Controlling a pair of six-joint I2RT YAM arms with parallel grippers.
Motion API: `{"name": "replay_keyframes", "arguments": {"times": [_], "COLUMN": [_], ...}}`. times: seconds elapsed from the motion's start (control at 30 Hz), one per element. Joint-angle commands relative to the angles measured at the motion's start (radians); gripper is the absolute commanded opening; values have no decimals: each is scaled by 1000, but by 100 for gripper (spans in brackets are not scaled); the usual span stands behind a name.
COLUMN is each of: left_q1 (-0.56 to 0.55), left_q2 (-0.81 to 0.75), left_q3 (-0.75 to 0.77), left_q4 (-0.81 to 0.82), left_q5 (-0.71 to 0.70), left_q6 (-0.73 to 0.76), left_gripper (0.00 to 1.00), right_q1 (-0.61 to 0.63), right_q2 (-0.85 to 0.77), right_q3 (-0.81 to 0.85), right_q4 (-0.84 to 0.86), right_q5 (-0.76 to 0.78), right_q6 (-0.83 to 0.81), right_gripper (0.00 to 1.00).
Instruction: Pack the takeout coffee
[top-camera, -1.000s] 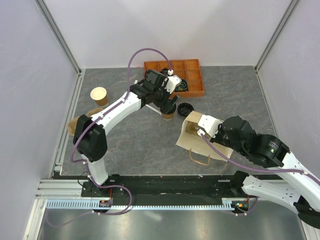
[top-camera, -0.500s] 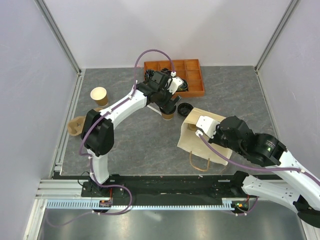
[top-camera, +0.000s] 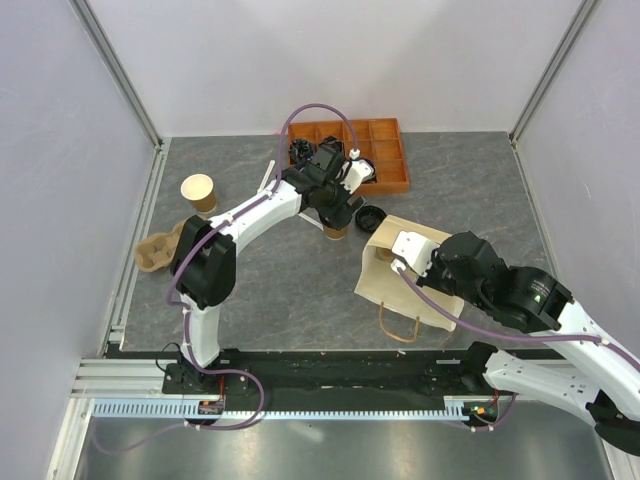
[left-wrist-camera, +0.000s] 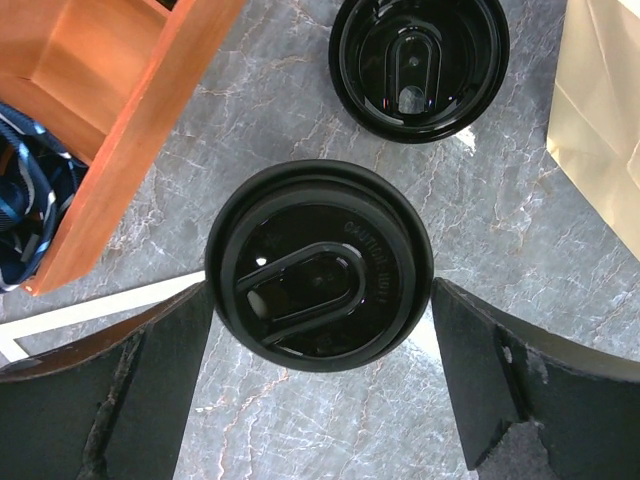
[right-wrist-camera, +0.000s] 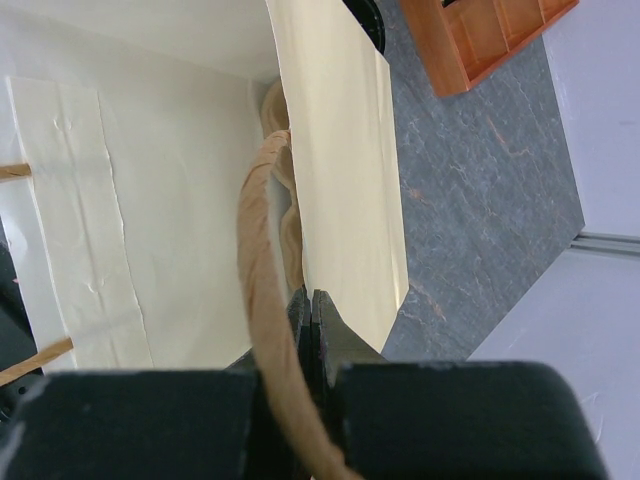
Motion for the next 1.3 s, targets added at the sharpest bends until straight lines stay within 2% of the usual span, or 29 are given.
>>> {"name": "replay_keyframes", "arguments": {"times": [0.0,0.53,1.27], "left_q1": [-6,-6,-6], "left_q2": [16,21,59], "left_q3": [46,29,33], "left_q4": [17,-6,-35], "left_q5": [-16,-13,-34], "left_q6": [46,72,104], "left_gripper": [93,73,79], "right_q1": [-3,-5,-5], "right_q2": [-1,4,13], "right_q3": [-7,4,12], "right_q4": [-9,-10,-9], "right_q5": [-7,-17,-25], "right_q6": [24,27,32], "right_gripper": [0,0,0]}}
